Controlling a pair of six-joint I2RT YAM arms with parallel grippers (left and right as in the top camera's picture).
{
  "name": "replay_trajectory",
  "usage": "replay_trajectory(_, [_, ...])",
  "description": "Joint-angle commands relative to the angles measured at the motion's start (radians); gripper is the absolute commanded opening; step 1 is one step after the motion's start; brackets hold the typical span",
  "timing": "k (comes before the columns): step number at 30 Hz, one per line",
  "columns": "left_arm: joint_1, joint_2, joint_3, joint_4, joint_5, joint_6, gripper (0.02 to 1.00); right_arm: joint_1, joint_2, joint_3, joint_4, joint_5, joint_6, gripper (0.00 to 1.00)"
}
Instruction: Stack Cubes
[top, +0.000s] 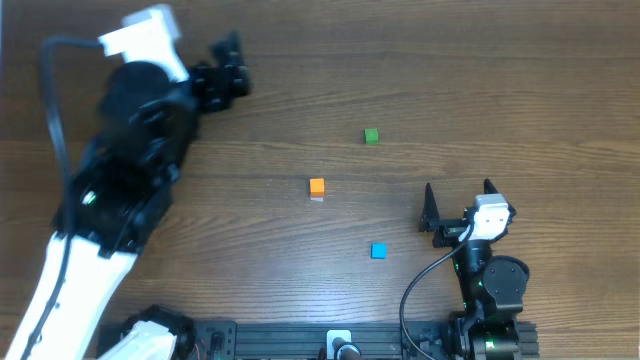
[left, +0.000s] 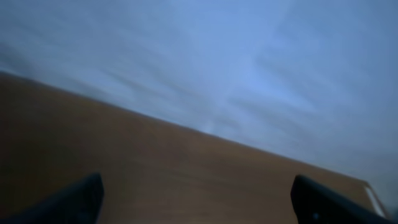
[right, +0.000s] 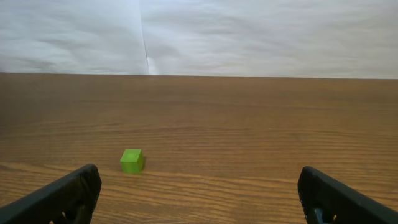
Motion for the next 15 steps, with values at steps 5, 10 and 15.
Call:
replay_trajectory(5, [0.24,-0.402,-0.579,0.426,0.253,0.248,0.996,-0.006,-0.005,-0.005,-0.002,-0.011,-0.005,0.993])
replay_trajectory(10, [0.362,-0.662,-0.892,0.539,0.323,0.248,0.996,-0.006,-0.005,-0.005,-0.002,-0.011,-0.005,0.993])
replay_trajectory(15, [0.436,-0.888,-1.11,0.541,0.349,0.303,0.993,-0.006,-0.005,-0.005,-0.002,-0.011,-0.005,0.991])
